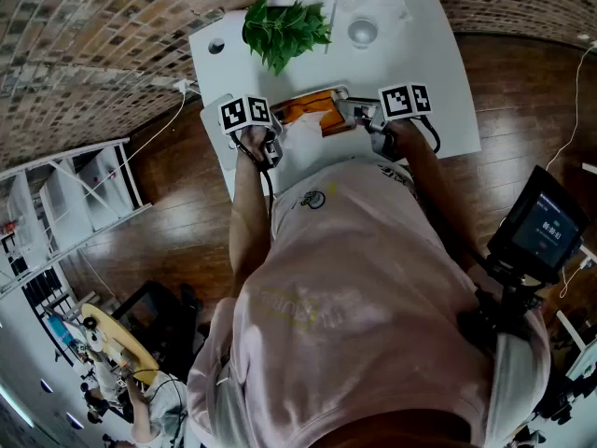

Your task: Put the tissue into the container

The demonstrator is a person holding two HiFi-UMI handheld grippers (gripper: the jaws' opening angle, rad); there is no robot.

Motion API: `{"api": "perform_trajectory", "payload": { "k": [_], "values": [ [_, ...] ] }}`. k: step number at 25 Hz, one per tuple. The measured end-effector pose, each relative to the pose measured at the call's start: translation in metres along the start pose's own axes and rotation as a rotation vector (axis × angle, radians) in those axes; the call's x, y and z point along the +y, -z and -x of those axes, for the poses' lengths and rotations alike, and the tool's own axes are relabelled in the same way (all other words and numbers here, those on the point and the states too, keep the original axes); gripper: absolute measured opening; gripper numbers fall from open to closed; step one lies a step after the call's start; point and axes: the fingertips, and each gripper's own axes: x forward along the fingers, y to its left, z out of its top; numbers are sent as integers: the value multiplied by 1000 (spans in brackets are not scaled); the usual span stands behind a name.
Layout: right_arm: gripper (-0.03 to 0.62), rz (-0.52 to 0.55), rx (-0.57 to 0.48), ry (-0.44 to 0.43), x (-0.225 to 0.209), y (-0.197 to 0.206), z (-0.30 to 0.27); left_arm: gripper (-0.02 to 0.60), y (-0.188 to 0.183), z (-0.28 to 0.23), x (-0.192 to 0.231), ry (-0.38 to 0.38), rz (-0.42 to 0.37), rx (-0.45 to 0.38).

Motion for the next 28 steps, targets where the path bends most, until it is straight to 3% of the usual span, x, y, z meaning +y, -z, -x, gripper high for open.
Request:
{"api": "perform_trajectory", "payload": {
  "k": [3,6,8,10,12,15,16,18,21,24,28],
  "values": [
    [160,-10,61,161,-23,-8,-11,137,3,4,-1,21,20,4],
    [87,78,169,344,-42,-14,-24,132,0,4,2,28,11,11],
    [78,124,244,386,-40,-17,-35,129,-2,3,4,31,2,10],
    [80,164,315,372,-31,-15,-46,124,-2,2,5,46,11,7],
    [154,199,371,350,-23,-11,-52,124,0,2,3,68,21,7],
    [167,229,419,417,-34,-9,-55,117,-3,-2,1,91,14,7],
    [163,230,425,462,-41,-9,-54,114,-4,-3,1,94,10,6],
    [60,245,423,565,-53,-9,-53,95,-6,-4,1,94,-1,3],
    [41,354,408,648,-57,-8,-52,81,-6,-7,0,67,-34,-5],
    [18,404,375,643,-55,-8,-52,67,-4,-10,-2,18,-78,-23],
    [6,265,275,491,-30,-4,-44,34,1,3,-6,70,-38,-67]
  ]
}}
